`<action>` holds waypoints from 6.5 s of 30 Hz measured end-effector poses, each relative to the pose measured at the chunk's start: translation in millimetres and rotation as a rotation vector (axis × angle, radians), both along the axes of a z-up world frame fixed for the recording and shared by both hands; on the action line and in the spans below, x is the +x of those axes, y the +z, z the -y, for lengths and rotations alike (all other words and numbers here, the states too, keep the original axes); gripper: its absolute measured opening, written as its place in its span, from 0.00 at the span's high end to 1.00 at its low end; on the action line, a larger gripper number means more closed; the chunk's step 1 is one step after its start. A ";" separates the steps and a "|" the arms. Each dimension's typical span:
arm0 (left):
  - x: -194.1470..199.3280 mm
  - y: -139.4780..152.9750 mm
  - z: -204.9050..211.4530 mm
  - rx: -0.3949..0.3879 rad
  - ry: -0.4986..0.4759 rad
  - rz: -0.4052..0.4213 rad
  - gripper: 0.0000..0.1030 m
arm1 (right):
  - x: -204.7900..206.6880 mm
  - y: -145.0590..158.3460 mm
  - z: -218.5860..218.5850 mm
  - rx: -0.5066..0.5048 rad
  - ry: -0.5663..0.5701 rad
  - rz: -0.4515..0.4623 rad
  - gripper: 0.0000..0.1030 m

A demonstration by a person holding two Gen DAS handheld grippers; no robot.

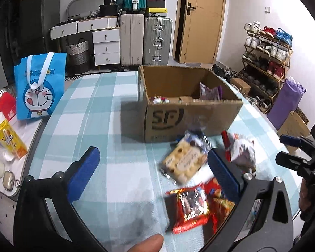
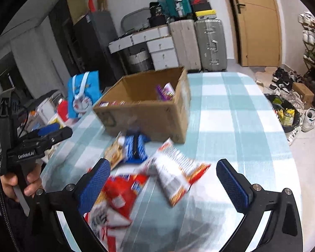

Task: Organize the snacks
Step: 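Move both tools back to the pile, right tool toward the white noodle bag, then grasp the red Oreo pack with the left tool while the right tool grasps the white noodle bag, then lift both held bags and carry them over the cardboard box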

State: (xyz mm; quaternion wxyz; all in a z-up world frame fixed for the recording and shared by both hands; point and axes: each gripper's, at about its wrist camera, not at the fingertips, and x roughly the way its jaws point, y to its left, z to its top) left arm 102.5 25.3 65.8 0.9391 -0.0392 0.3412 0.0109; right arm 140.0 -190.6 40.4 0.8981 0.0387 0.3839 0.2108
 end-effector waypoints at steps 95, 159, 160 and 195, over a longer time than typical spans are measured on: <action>11.6 -96.1 36.1 -0.061 -0.123 -0.288 0.01 | -36.8 -68.0 -29.9 -0.052 0.086 -0.145 0.38; 56.7 49.0 -1.1 -0.103 -0.083 0.049 0.59 | 53.8 53.3 -30.8 0.059 0.021 0.097 0.39; 61.0 49.7 -1.3 -0.106 -0.082 0.051 0.59 | 57.6 54.3 -31.2 0.060 0.019 0.097 0.39; 175.6 24.5 13.9 -0.050 -0.081 0.035 0.59 | 176.6 24.6 -78.8 -0.009 -0.009 0.105 0.39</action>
